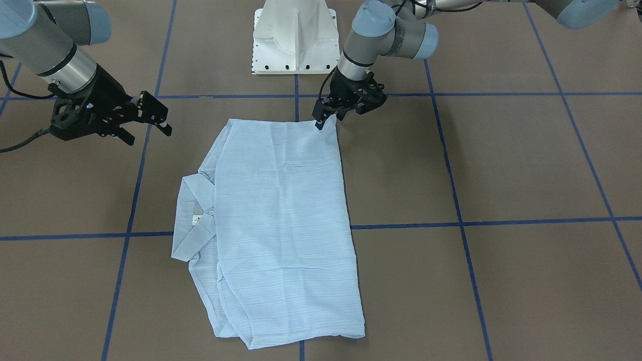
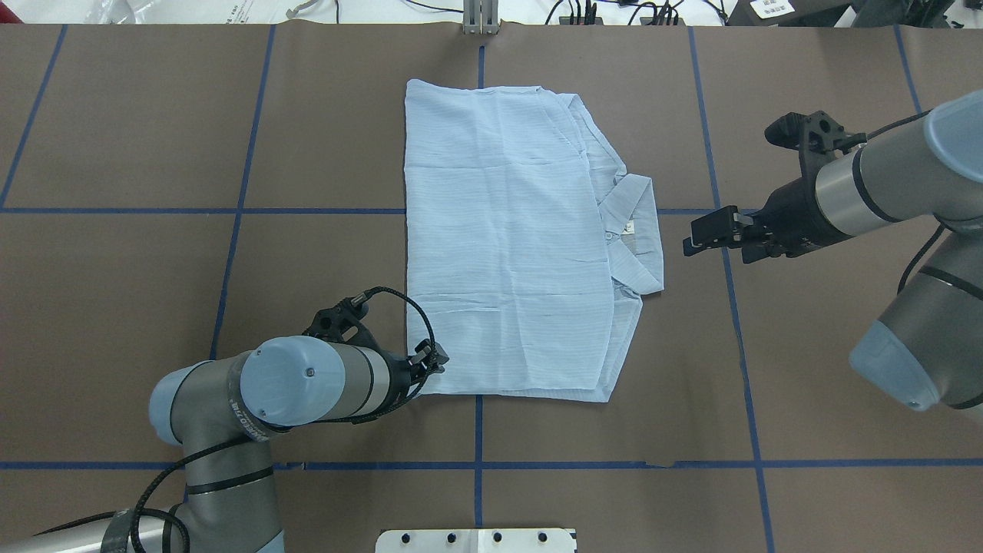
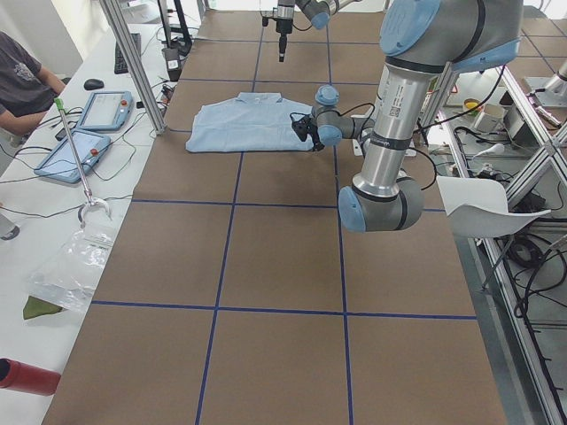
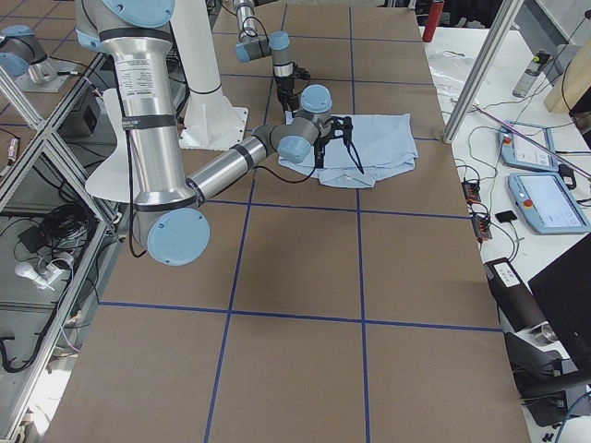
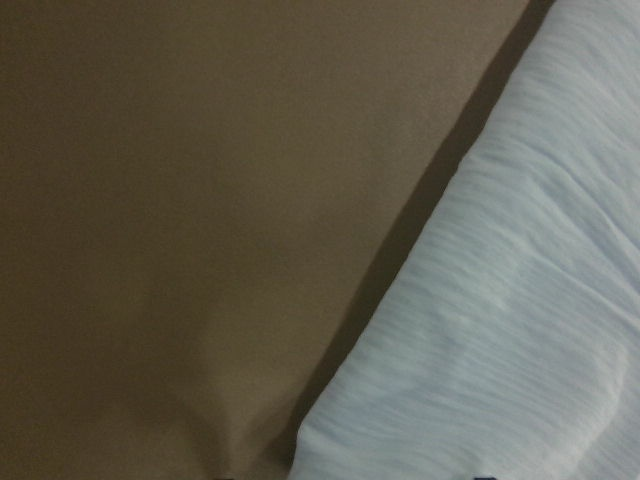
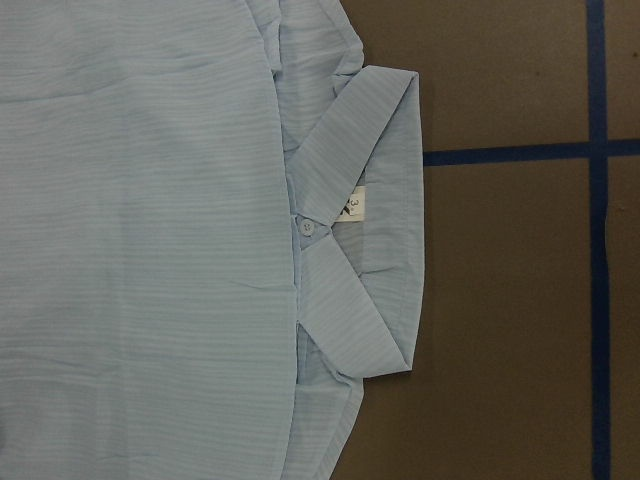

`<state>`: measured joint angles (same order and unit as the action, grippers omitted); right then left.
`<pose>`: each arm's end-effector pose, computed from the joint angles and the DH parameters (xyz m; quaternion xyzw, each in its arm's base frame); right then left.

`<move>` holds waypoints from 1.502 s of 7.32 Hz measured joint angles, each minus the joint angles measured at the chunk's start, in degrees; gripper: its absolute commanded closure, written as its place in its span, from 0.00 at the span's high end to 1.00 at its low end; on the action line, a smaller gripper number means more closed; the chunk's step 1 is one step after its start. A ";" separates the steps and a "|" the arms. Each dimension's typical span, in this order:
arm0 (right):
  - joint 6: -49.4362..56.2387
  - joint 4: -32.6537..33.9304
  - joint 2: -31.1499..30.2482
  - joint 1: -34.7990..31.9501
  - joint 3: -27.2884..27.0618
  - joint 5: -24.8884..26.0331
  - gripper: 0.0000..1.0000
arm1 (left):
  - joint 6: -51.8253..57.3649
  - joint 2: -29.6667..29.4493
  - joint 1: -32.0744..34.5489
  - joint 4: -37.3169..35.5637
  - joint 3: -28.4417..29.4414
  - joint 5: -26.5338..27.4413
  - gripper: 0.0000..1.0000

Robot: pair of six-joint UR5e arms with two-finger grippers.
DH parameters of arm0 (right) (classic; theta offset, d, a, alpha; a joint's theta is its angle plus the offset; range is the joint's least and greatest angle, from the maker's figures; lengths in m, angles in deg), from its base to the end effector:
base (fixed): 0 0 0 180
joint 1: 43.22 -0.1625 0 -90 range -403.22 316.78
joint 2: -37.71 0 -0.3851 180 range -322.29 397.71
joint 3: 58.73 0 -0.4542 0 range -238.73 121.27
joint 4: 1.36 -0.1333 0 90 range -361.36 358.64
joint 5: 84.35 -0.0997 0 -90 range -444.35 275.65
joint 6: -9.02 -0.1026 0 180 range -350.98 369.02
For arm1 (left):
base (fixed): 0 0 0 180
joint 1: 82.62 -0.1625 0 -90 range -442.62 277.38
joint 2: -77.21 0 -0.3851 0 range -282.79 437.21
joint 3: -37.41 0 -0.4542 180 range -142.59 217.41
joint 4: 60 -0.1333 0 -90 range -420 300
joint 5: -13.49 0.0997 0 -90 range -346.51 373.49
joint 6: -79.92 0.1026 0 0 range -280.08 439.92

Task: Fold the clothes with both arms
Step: 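Press the left gripper at the bundle's near corner to square it, then lower the right gripper toward the folded collar edge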

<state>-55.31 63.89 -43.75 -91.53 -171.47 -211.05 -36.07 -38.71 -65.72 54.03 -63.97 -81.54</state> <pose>-0.3249 -0.4730 0.2708 0.0462 -0.5233 0.0195 0.8507 0.6022 -0.3129 0.1952 -0.0780 0.5049 -0.2933 0.8080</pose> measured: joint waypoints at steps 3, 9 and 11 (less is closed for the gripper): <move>0.00 -0.03 -0.11 -0.03 -0.02 -0.03 1.00 | -0.18 -0.30 -0.19 -0.03 0.04 -0.16 0.60; 0.00 -0.03 -0.28 -0.03 -0.01 0.03 1.00 | 0.26 -0.27 -0.46 -0.03 0.14 -0.08 0.00; 0.00 0.02 -0.57 0.01 -0.04 0.22 1.00 | 0.59 -0.38 -0.41 -0.27 -0.39 -0.18 0.00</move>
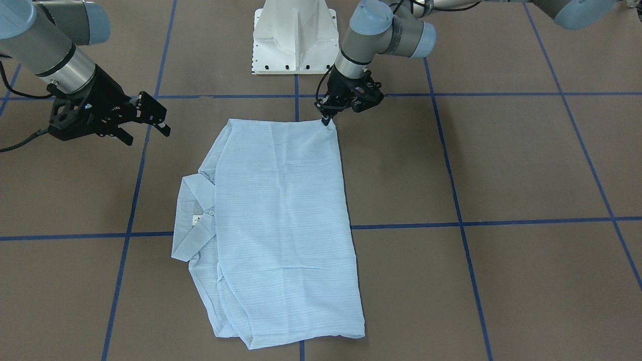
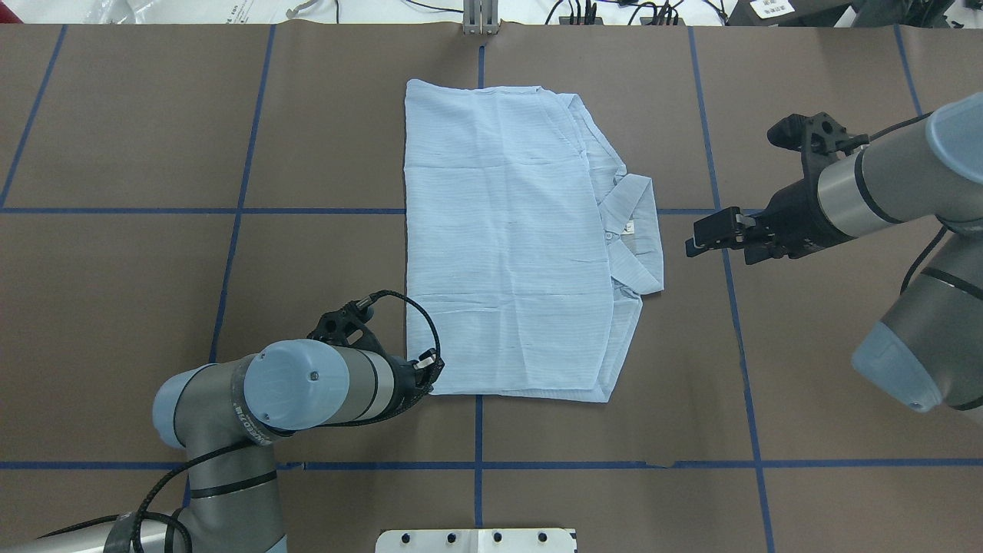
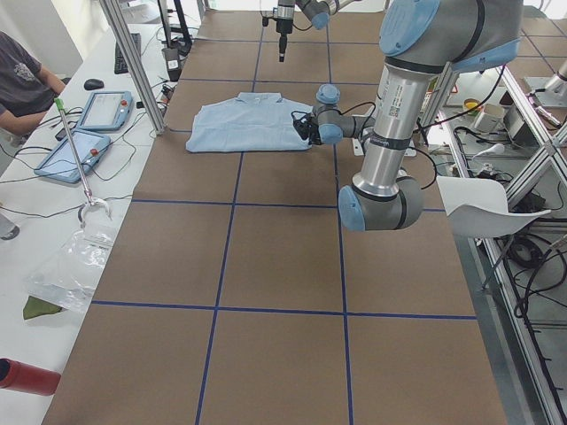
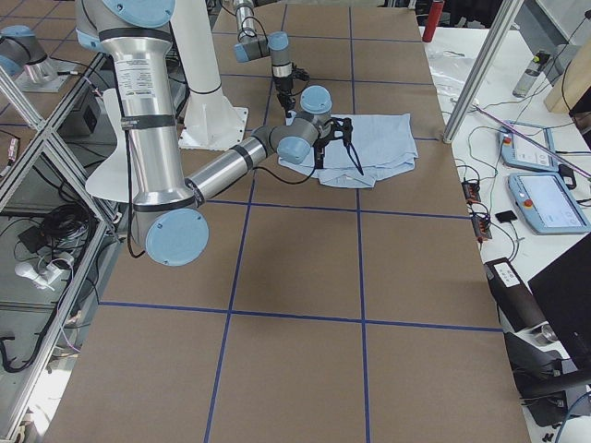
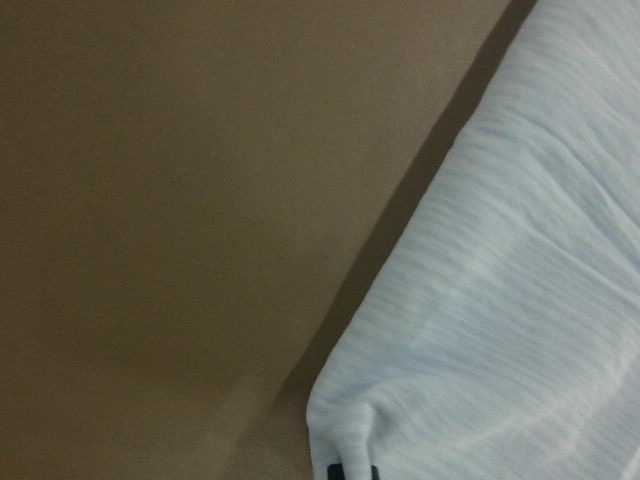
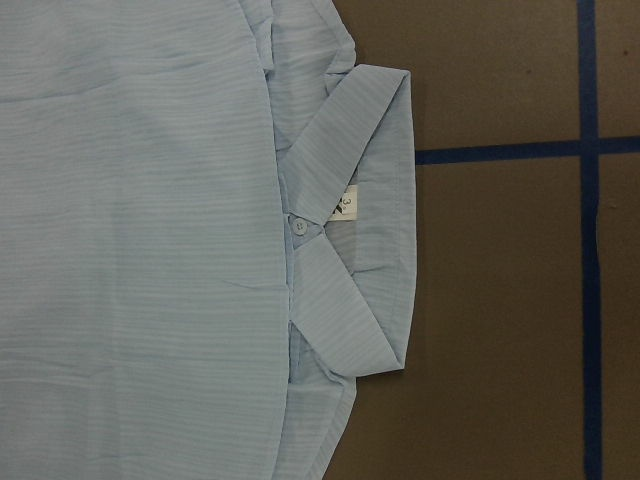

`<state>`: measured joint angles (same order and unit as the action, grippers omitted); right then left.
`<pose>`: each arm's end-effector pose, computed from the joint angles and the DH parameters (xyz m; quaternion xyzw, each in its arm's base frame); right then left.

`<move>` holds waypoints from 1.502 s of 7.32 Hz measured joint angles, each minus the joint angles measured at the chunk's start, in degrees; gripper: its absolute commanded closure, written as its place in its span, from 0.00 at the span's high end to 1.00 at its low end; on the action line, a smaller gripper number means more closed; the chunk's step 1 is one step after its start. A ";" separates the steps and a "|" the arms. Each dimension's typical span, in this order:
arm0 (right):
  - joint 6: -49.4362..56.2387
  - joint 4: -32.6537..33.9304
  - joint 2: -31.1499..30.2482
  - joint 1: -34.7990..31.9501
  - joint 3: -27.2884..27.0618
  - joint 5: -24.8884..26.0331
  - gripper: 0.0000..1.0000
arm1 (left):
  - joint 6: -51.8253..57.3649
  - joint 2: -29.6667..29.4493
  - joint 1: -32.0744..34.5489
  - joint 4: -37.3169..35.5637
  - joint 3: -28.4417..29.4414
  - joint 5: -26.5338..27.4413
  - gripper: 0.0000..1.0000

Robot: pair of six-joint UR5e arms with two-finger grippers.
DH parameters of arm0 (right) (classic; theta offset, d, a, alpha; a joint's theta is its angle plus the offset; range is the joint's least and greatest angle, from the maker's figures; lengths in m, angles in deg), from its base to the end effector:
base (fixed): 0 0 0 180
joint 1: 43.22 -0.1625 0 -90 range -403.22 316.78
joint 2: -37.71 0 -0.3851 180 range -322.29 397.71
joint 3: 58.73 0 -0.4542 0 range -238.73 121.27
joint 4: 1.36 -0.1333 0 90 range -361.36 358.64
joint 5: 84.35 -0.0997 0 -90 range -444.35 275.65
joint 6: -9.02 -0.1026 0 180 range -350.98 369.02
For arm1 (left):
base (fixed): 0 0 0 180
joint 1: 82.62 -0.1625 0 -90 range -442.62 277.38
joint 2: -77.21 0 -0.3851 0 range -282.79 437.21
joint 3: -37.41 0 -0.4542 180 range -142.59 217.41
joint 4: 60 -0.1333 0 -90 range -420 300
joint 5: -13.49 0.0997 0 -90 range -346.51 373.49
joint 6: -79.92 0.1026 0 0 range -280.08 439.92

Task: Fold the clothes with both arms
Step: 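Lower the right gripper toward the folded collar edge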

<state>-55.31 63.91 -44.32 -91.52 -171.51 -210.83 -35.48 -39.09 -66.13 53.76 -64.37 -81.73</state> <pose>-0.3240 -0.4723 0.2763 0.0447 -0.5198 0.0221 0.8528 0.6027 -0.3077 0.1879 -0.0788 0.5087 -0.2845 0.8087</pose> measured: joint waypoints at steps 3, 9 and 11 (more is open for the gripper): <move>-9.32 1.25 0.24 5.14 -0.54 4.96 1.00 | 0.09 -0.19 -0.01 -0.11 -0.40 -0.06 0.00; -29.43 18.61 15.69 22.21 4.92 21.49 1.00 | 0.26 -0.70 -0.05 0.05 0.29 -0.14 0.00; -29.61 19.37 16.09 23.74 6.79 22.53 1.00 | 0.34 -0.76 -0.05 0.16 0.47 -0.15 0.00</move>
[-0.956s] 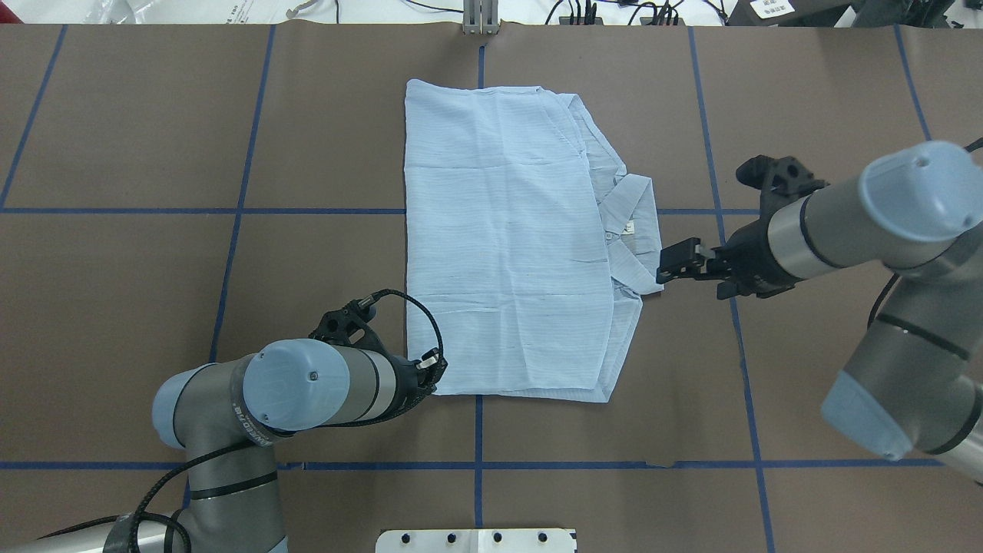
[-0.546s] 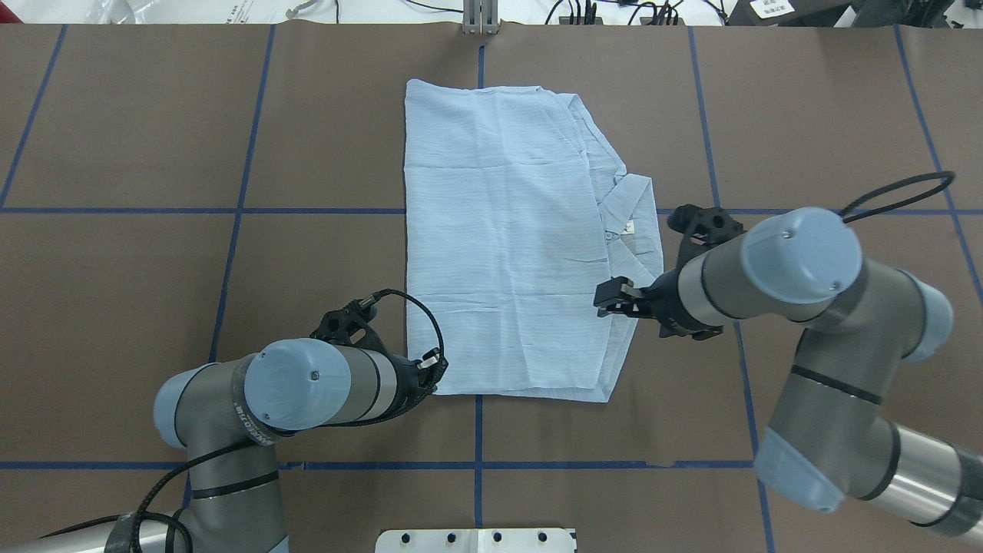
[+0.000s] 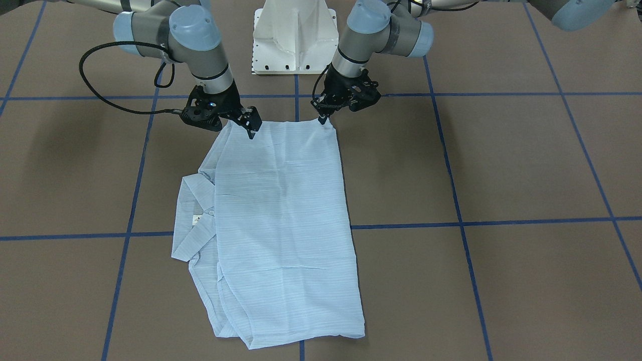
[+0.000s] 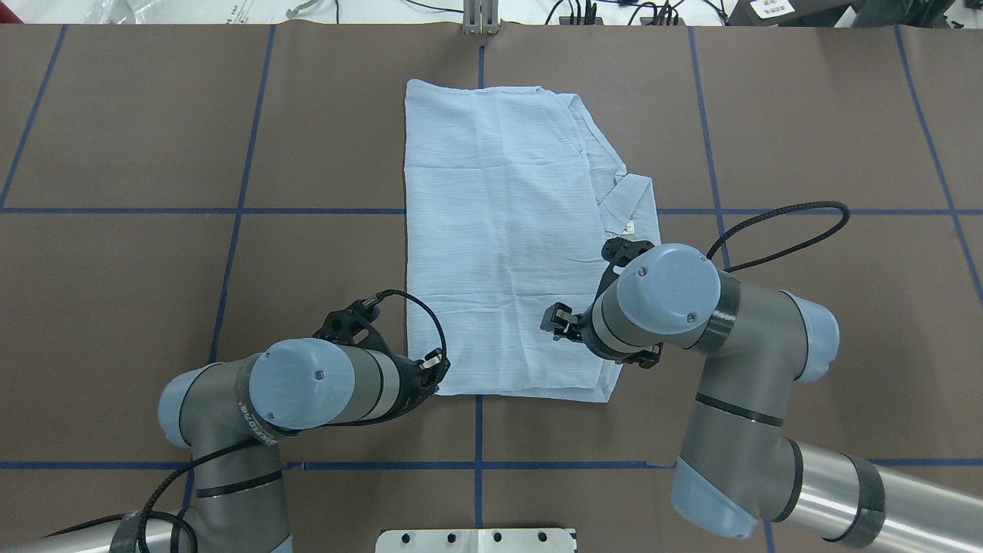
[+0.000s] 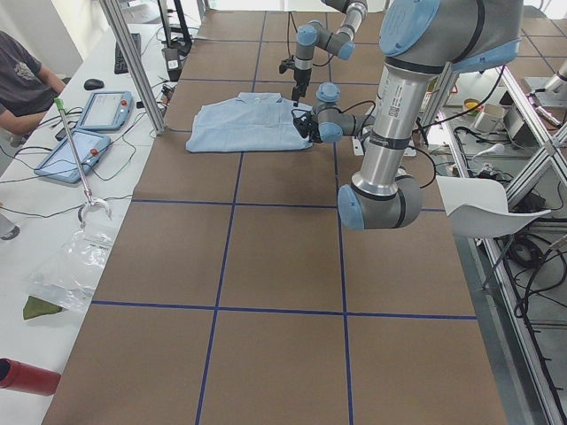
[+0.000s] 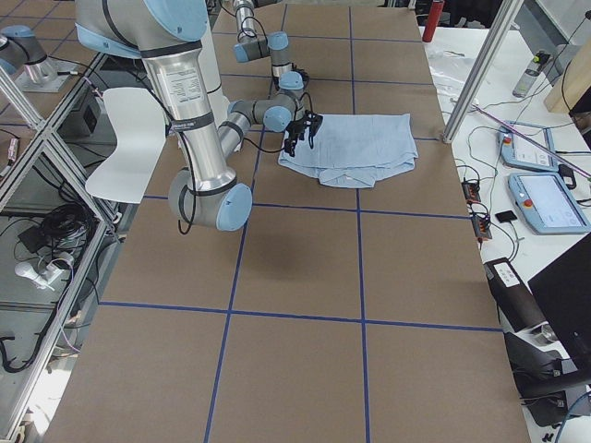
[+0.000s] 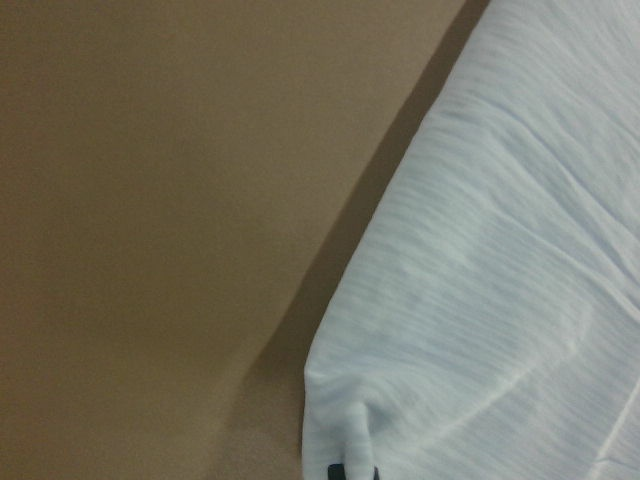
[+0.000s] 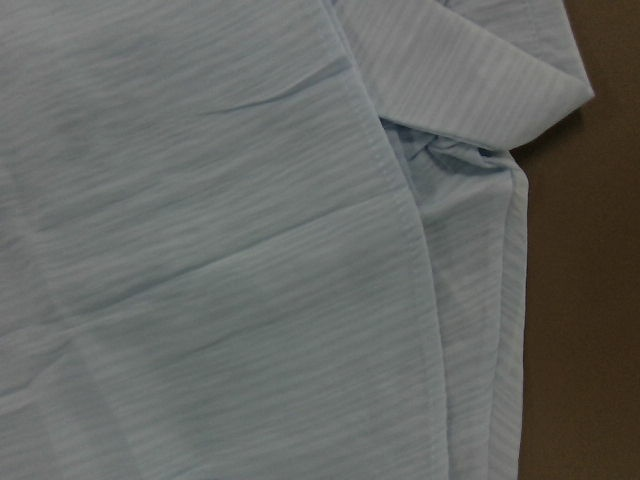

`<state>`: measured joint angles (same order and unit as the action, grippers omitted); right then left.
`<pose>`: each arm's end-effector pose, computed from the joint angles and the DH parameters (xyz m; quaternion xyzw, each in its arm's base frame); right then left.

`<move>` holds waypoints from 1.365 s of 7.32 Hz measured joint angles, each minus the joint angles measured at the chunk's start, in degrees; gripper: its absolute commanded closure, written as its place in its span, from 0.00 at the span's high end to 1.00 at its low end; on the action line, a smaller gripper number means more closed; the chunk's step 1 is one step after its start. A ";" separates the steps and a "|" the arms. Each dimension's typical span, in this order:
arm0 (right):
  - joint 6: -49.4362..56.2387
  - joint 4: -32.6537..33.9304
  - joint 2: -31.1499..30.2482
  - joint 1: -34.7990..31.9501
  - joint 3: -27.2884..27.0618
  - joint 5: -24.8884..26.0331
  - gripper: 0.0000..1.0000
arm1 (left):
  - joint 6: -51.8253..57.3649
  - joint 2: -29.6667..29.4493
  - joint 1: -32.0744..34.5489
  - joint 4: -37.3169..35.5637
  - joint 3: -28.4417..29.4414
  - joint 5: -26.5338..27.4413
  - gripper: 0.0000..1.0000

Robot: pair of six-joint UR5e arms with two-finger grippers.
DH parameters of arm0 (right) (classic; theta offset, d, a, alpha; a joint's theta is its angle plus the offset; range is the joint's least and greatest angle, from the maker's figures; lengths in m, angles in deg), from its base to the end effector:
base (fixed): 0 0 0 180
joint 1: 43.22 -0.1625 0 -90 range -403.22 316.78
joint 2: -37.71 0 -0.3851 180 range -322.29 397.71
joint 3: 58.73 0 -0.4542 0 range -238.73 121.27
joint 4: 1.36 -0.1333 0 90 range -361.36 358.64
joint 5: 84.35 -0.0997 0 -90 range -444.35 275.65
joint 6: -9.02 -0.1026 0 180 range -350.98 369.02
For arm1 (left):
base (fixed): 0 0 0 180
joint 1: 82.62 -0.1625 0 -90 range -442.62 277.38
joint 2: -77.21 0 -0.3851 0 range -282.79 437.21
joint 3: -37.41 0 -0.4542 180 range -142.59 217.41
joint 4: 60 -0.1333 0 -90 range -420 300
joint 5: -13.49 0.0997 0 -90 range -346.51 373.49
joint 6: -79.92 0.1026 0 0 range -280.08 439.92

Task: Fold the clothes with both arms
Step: 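Lower the right gripper toward the folded collar edge, then grasp the shirt's near edge by the collar with the right gripper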

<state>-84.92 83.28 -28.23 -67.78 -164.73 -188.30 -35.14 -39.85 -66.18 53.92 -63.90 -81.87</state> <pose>-0.5420 -0.3671 0.2207 -0.0416 -0.3971 0.1799 0.8990 0.6058 -0.3077 0.1827 -0.0787 0.5122 -0.2803 0.8080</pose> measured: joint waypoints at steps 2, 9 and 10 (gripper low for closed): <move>0.10 0.08 -0.06 0.60 1.61 0.09 1.00 | 0.07 -0.01 0.00 0.12 0.17 0.02 0.00; -0.18 0.12 -0.51 2.21 3.60 -0.23 0.73 | 0.09 -0.01 0.00 0.26 0.66 0.09 0.00; -0.19 0.15 -0.52 2.23 3.71 -0.33 0.63 | 0.07 0.00 0.00 0.25 0.70 0.09 0.00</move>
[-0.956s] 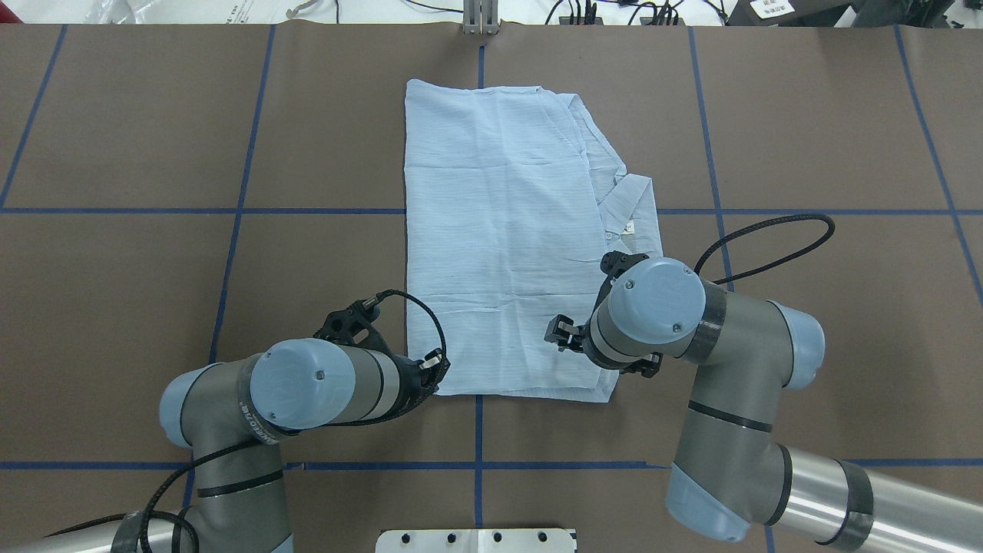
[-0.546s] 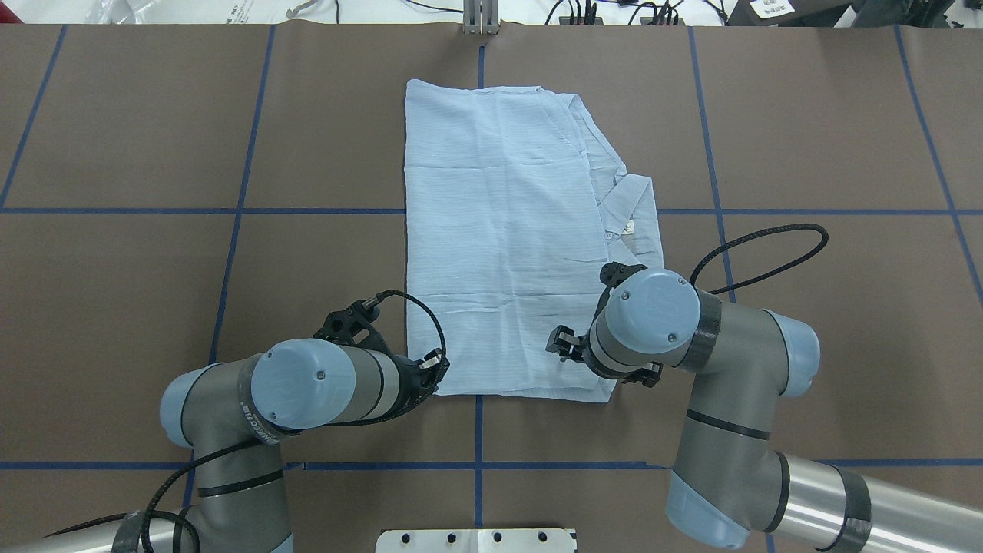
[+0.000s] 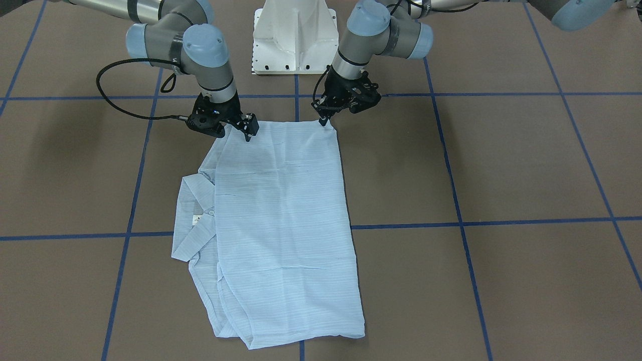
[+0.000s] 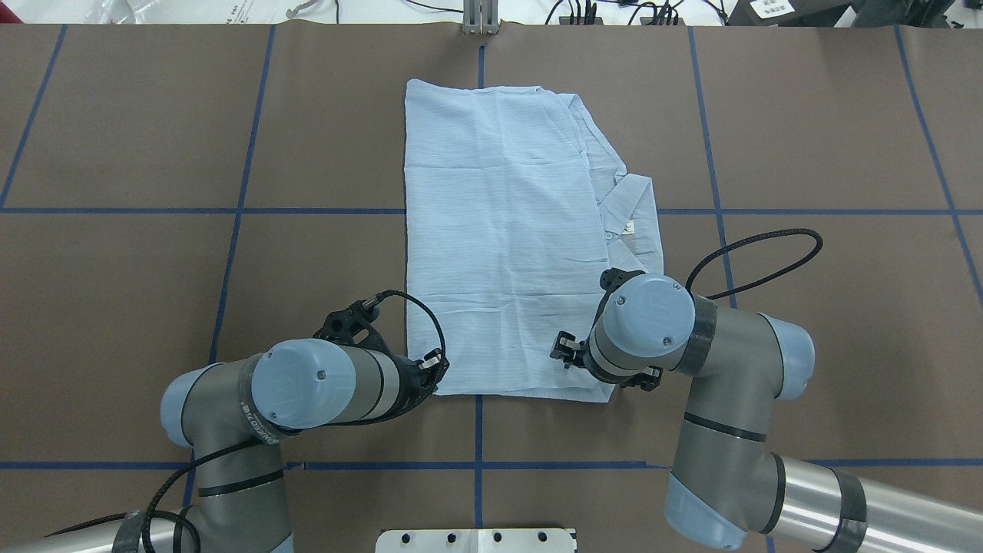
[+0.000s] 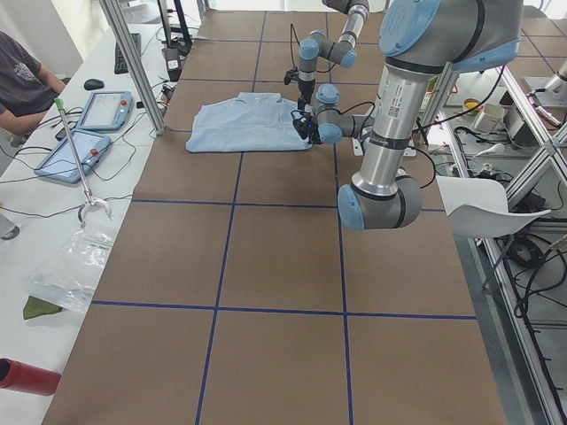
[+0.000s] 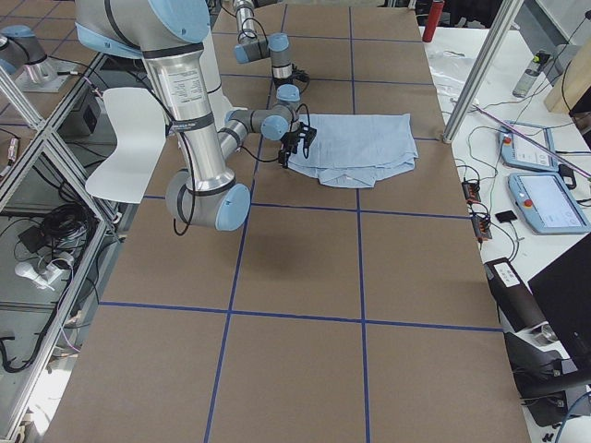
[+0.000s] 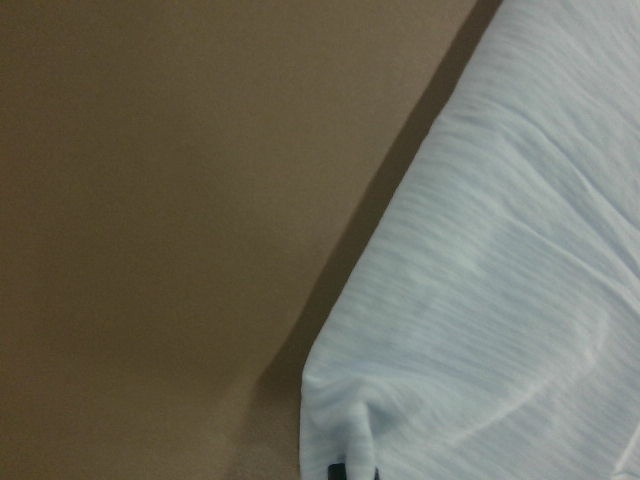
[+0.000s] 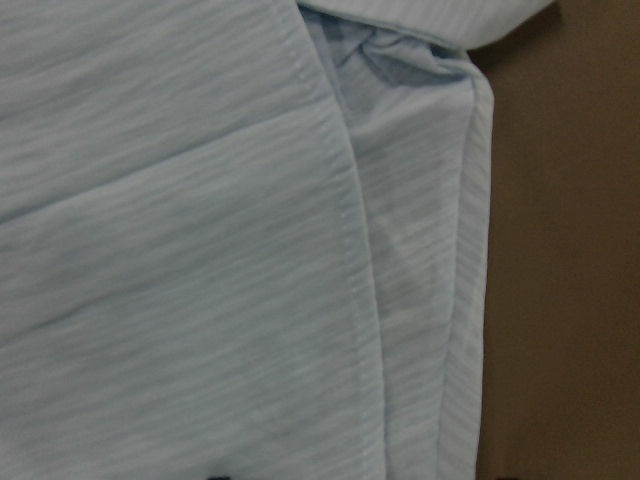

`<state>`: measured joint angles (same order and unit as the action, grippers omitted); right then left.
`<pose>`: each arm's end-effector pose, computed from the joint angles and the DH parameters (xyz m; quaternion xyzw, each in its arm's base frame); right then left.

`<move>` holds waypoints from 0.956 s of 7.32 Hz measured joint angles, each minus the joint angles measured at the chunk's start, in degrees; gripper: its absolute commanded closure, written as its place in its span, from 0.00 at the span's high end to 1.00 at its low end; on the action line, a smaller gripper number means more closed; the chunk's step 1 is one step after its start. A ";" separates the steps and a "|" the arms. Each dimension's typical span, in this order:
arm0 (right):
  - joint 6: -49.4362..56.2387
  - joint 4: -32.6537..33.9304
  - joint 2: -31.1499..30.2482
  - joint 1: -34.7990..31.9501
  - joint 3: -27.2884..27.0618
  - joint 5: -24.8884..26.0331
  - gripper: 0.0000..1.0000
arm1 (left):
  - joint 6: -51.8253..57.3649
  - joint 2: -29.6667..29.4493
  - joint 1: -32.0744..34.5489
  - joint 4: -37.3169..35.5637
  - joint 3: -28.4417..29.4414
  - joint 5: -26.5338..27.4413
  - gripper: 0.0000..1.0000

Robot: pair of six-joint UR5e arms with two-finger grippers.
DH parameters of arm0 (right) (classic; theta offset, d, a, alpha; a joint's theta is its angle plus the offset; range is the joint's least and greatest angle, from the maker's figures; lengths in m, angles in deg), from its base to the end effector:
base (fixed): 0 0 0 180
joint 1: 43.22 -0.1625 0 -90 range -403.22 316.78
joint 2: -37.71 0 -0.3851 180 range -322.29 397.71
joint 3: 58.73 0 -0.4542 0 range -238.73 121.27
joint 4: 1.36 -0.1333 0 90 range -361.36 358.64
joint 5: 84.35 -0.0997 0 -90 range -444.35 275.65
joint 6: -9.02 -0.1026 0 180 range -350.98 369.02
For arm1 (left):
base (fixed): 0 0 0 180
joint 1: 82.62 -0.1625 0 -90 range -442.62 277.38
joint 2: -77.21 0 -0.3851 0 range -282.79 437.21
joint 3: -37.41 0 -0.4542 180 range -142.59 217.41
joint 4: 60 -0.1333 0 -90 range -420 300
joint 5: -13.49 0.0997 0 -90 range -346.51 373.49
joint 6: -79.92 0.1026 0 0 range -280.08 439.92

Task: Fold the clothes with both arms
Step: 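Grasp the shirt's near edge by the collar with the right gripper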

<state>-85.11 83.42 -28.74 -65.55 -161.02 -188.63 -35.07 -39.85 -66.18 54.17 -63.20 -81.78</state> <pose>-0.5718 -0.3516 0.2591 -0.0599 -0.3620 0.1702 0.9145 0.6093 -0.3089 0.1882 -0.0776 0.5089 -0.2810 0.8099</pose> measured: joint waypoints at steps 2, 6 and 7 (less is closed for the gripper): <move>0.07 -0.03 0.01 -0.01 0.00 -0.18 0.55 | 0.03 0.01 0.00 0.00 0.16 0.00 0.00; 0.25 0.00 0.02 -0.28 -0.34 -1.71 0.44 | 0.01 -0.01 0.00 -0.05 0.23 -0.06 0.00; 0.26 0.04 0.03 -0.45 -0.42 -2.13 0.39 | 0.02 0.00 0.00 -0.05 0.23 -0.08 0.00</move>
<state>-84.85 83.46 -28.71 -66.00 -161.43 -190.76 -35.05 -39.85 -66.18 54.11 -62.97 -81.86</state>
